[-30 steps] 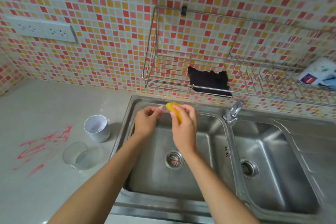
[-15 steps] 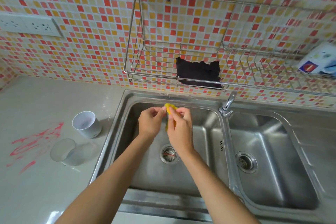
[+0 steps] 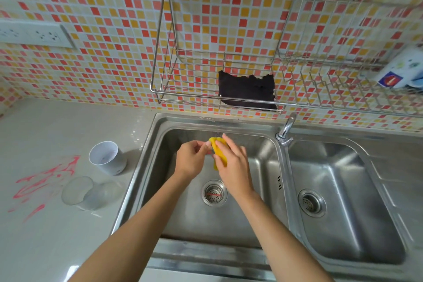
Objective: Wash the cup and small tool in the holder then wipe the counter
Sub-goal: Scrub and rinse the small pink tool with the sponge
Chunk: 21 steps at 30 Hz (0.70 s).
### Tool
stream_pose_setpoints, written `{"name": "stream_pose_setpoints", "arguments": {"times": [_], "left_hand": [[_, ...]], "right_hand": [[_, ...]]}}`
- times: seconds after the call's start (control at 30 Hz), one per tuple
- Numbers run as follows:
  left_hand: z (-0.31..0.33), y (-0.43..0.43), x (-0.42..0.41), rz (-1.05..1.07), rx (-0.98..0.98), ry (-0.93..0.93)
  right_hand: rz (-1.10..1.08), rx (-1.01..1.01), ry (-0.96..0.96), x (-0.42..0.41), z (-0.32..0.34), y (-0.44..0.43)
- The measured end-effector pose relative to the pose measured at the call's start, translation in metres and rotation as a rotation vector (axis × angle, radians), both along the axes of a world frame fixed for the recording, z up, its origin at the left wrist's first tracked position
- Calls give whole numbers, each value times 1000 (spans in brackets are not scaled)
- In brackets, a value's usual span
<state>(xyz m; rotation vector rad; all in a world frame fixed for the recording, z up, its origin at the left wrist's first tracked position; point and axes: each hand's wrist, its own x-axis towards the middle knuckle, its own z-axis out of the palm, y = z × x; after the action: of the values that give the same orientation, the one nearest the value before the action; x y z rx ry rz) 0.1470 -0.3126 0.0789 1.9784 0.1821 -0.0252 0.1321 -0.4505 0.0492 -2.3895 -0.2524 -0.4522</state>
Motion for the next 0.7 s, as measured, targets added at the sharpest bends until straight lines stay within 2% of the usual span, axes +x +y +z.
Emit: {"name": "stream_pose_setpoints", "arguments": {"times": [0.17, 0.23, 0.5, 0.6, 0.7], "left_hand": [[-1, -1, -2, -20, -21, 15], [1, -2, -2, -30, -7, 9], [-1, 13, -1, -285, 427, -349], [5, 11, 1, -213, 400, -360], [9, 10, 3, -84, 255, -237]], "right_hand": [[-15, -106, -132, 9, 6, -5], [17, -135, -128, 13, 9, -7], [163, -226, -36, 22, 29, -18], [154, -156, -50, 27, 26, -21], [5, -65, -46, 31, 16, -29]]}}
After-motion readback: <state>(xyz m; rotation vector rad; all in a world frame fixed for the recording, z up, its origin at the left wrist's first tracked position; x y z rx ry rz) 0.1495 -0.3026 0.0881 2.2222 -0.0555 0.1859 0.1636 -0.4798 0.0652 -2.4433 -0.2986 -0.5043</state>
